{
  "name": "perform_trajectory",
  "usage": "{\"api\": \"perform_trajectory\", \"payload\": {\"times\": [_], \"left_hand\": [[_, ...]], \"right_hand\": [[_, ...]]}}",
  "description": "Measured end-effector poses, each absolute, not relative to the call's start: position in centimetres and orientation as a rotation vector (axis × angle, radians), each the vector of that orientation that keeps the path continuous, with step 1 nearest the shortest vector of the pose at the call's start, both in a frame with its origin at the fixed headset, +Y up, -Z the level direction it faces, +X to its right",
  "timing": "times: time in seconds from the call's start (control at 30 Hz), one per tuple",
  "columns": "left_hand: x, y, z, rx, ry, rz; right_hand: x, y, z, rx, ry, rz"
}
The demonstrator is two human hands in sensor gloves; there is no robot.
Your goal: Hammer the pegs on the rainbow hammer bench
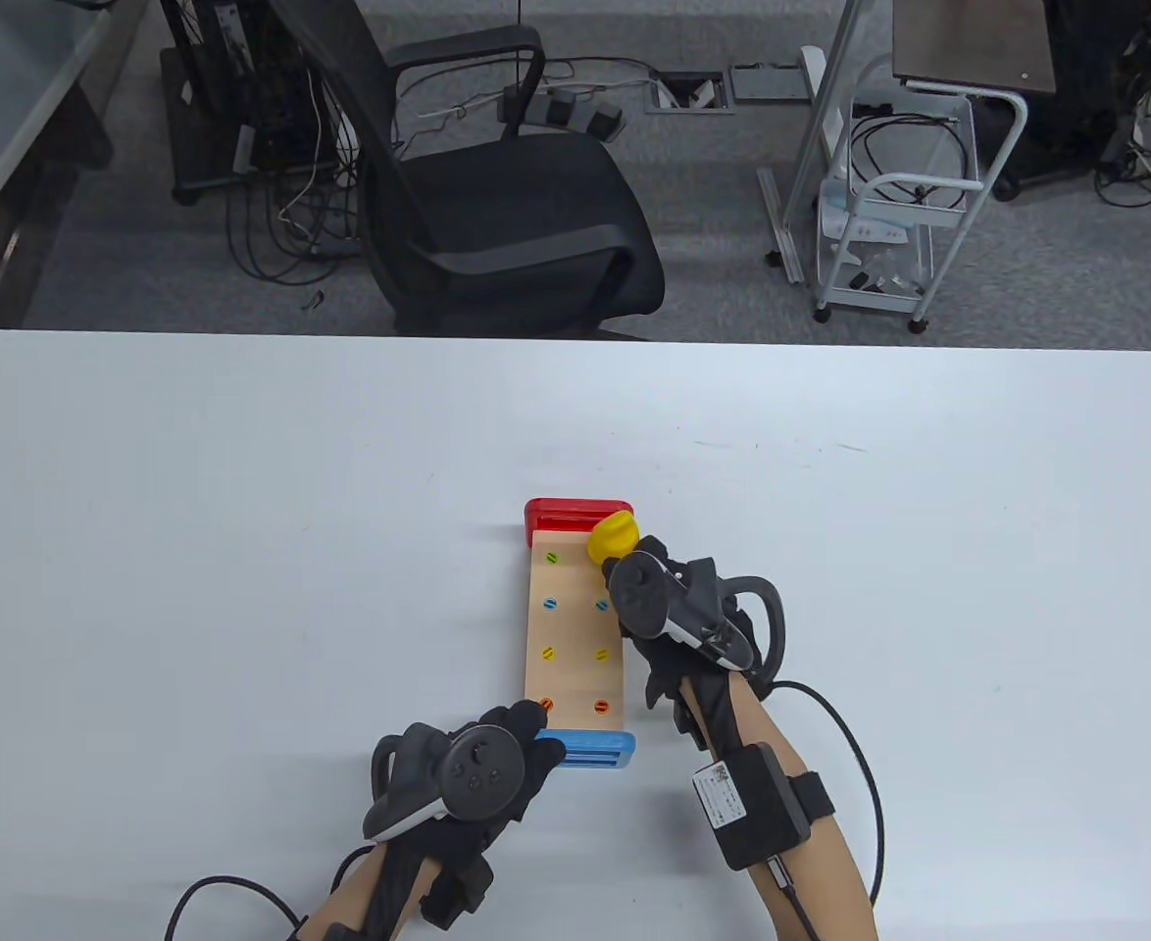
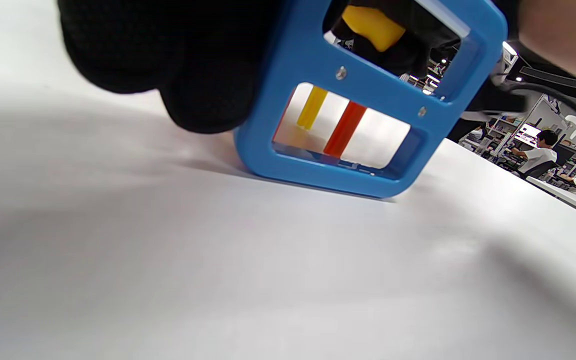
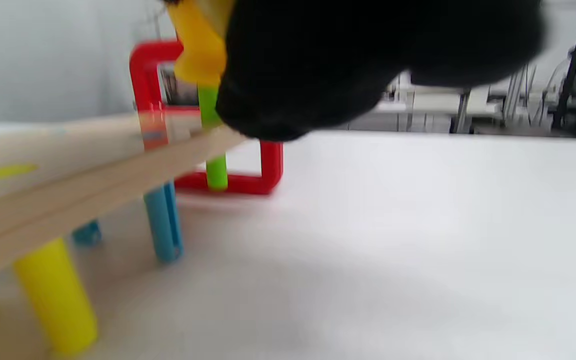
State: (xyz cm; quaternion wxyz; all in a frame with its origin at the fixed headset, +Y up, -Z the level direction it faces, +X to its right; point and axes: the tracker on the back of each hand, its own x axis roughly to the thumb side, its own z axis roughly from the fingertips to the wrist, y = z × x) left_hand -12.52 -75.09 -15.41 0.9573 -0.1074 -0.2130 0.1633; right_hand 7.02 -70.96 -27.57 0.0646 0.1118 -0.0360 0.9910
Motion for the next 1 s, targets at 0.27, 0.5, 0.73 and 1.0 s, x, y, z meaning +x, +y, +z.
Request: {"api": "perform_trajectory", "payload": {"times": [0.27,0.5,0.73,1.0], "left_hand": [[-12.5,-75.1,-15.4,-0.219,-0.433,0.336],[-12.5,-75.1,-15.5,-0.219,-0.432,0.333],[-12.5,-75.1,-15.5,-0.222,-0.433,0.337],[-12.5,-75.1,-15.5,-0.220,-0.432,0.334]], "right_hand": [[7.7,-67.6,-26.7,0.323,-0.300,2.862],[6.2,-70.4,-27.7,0.357,-0.059,3.069],[7.0,-69.1,-26.9,0.342,-0.261,2.948],[6.8,-69.0,-27.0,0.376,-0.255,3.075]]}}
